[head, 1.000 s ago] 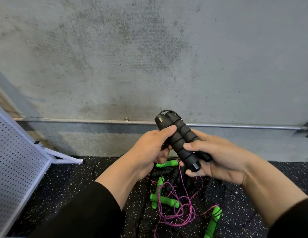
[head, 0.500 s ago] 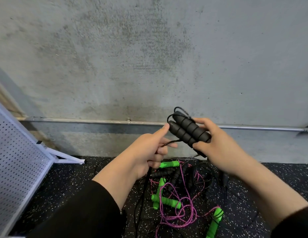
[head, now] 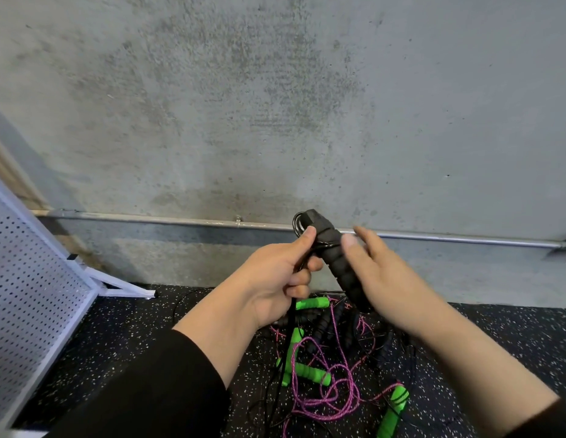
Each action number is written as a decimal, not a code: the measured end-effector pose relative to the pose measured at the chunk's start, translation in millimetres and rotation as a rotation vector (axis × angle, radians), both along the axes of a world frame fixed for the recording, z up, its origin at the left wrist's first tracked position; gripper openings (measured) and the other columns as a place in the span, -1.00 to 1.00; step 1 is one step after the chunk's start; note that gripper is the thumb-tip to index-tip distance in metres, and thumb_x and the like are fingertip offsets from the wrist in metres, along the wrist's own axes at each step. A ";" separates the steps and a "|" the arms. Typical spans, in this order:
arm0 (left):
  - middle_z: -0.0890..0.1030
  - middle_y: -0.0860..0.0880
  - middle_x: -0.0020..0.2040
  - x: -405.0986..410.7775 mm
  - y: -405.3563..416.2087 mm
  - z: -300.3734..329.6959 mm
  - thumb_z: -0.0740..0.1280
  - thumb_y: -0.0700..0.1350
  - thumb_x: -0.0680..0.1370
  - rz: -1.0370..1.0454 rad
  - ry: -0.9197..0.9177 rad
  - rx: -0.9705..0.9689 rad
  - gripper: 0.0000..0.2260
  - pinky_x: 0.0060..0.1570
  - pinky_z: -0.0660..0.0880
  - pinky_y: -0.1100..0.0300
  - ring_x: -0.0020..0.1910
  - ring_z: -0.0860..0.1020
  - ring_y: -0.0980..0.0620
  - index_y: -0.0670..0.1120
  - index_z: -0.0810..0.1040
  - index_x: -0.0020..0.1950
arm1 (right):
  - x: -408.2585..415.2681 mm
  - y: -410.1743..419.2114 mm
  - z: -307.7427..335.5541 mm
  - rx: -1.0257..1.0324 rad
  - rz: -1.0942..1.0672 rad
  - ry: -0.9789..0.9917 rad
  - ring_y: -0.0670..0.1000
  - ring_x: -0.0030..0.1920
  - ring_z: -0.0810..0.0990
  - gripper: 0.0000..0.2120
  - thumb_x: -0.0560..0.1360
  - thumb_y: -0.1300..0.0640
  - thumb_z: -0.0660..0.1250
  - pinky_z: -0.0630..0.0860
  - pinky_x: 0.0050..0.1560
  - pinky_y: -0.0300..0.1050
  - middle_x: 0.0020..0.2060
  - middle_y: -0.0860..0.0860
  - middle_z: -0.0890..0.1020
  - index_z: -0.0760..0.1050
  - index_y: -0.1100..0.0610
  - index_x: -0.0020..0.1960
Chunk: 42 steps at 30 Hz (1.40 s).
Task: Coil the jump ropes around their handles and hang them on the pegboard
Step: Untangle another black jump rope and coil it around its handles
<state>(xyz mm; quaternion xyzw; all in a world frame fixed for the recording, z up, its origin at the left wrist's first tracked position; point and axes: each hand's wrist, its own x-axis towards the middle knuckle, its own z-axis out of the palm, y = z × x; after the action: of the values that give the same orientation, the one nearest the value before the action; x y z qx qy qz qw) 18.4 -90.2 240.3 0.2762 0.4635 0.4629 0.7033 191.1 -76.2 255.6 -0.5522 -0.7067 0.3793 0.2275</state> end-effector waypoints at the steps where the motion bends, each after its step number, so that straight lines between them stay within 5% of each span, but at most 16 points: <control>1: 0.45 0.01 -0.35 1.5 -1.1 0.9 0.28 0.07 0.65 -0.022 -0.003 0.020 -0.75 -0.53 0.10 0.34 -0.51 0.17 0.17 -0.07 0.50 -0.11 | 2.1 1.5 2.5 -0.072 -0.034 0.055 -0.12 0.00 0.62 -0.55 0.60 -0.31 0.10 0.46 0.04 -0.13 0.00 -0.14 0.68 0.60 -0.08 0.18; 3: 0.45 0.00 -0.33 4.0 -2.7 0.6 0.27 0.04 0.66 -0.058 0.002 0.046 -0.75 -0.49 0.10 0.32 -0.49 0.18 0.16 -0.08 0.49 -0.11 | 8.9 1.9 8.6 -0.179 -0.057 0.109 -0.09 -0.27 0.62 -0.54 0.56 -0.34 0.19 0.49 -0.16 -0.13 -0.29 -0.08 0.72 0.71 -0.05 -0.09; 6: 0.45 0.00 -0.32 4.3 -4.0 -1.7 0.28 0.03 0.66 -0.087 0.011 0.060 -0.77 -0.46 0.11 0.32 -0.47 0.19 0.16 -0.08 0.49 -0.11 | 17.4 0.5 11.6 -0.351 -0.074 0.254 -0.06 -0.31 0.66 -0.54 0.49 -0.28 0.34 0.55 -0.28 -0.23 -0.24 0.04 0.74 0.72 0.09 0.02; 10: 0.45 0.02 -0.31 3.5 -4.9 -1.2 0.30 0.00 0.65 -0.136 -0.003 0.097 -0.82 -0.43 0.14 0.32 -0.44 0.20 0.17 -0.08 0.48 -0.06 | 19.2 -1.9 8.8 -0.720 -0.043 0.549 0.24 -0.17 0.70 -0.43 0.37 -0.19 0.44 0.70 -0.14 0.08 -0.08 0.23 0.71 0.58 0.18 0.22; 12: 0.45 0.02 -0.31 2.6 -4.7 -0.5 0.29 -0.01 0.65 -0.146 0.023 0.121 -0.80 -0.42 0.14 0.31 -0.44 0.20 0.16 -0.08 0.48 -0.11 | 21.3 -2.8 9.8 -0.779 0.004 0.567 0.24 -0.22 0.69 -0.42 0.38 -0.17 0.42 0.69 -0.19 0.04 -0.04 0.30 0.70 0.56 0.20 0.24; 18: 0.43 0.05 -0.39 1.6 -3.7 -1.6 0.32 0.01 0.64 -0.130 0.211 0.104 -0.75 -0.52 0.12 0.32 -0.52 0.13 0.17 -0.04 0.41 -0.18 | 27.7 2.8 18.9 -0.408 -0.010 0.385 0.13 -0.39 0.63 -0.68 0.44 -0.03 0.49 0.59 -0.39 -0.12 -0.27 0.18 0.69 0.58 0.17 0.04; 22: 0.36 0.07 -0.46 7.5 -5.5 -3.8 0.28 0.07 0.67 -0.152 0.344 0.023 -0.68 -0.56 0.08 0.32 -0.58 0.12 0.16 -0.19 0.59 0.07 | 29.3 9.9 14.1 -0.070 -0.047 0.109 -0.03 -0.41 0.57 -0.88 0.46 0.01 0.53 0.49 -0.36 -0.20 -0.37 0.01 0.64 0.62 0.00 -0.09; 27: 0.40 0.08 -0.43 15.2 -3.7 -6.4 0.27 0.08 0.67 -0.134 0.300 -0.045 -0.60 -0.57 0.09 0.31 -0.57 0.14 0.17 -0.25 0.59 0.22 | 28.6 9.9 0.7 0.203 -0.136 -0.230 0.03 -0.08 0.63 -0.63 0.43 -0.17 0.50 0.57 -0.06 -0.03 -0.18 -0.11 0.67 0.52 -0.30 0.20; 34: 0.40 0.02 -0.35 16.7 -4.1 -8.5 0.34 0.40 0.47 -0.120 0.152 -0.113 -0.47 -0.54 0.09 0.30 -0.51 0.17 0.15 -0.06 0.52 0.08 | 6.3 -2.5 -12.9 0.512 0.082 -0.670 0.10 0.04 0.60 -0.34 0.54 -0.18 0.37 0.53 -0.05 0.01 -0.03 -0.06 0.59 0.14 -0.30 0.53; 38: 0.42 -0.02 -0.34 12.1 -1.7 -12.3 0.38 0.35 0.49 0.045 0.223 -0.114 -0.55 -0.57 0.10 0.30 -0.54 0.19 0.13 -0.05 0.51 -0.12 | -3.4 -8.8 -17.6 0.544 0.242 -0.689 0.07 0.09 0.45 -0.25 0.55 -0.22 0.31 0.48 0.05 0.04 0.05 -0.04 0.42 -0.08 -0.29 0.57; 42: 0.39 0.01 -0.39 3.6 3.0 -4.4 0.37 0.20 0.58 0.133 0.215 0.005 -0.66 -0.52 0.08 0.27 -0.51 0.19 0.12 -0.05 0.48 -0.15 | -0.4 -2.1 -3.2 0.303 0.197 -0.239 -0.13 0.19 0.42 -0.27 0.51 -0.27 0.35 0.35 0.21 -0.34 0.14 -0.14 0.44 0.14 -0.19 0.59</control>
<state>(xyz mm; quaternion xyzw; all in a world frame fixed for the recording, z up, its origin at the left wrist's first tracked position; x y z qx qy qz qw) 22.0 -87.2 235.9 0.2947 0.5525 0.4773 0.6165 190.7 -78.3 252.5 -0.4813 -0.8280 0.2211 0.1842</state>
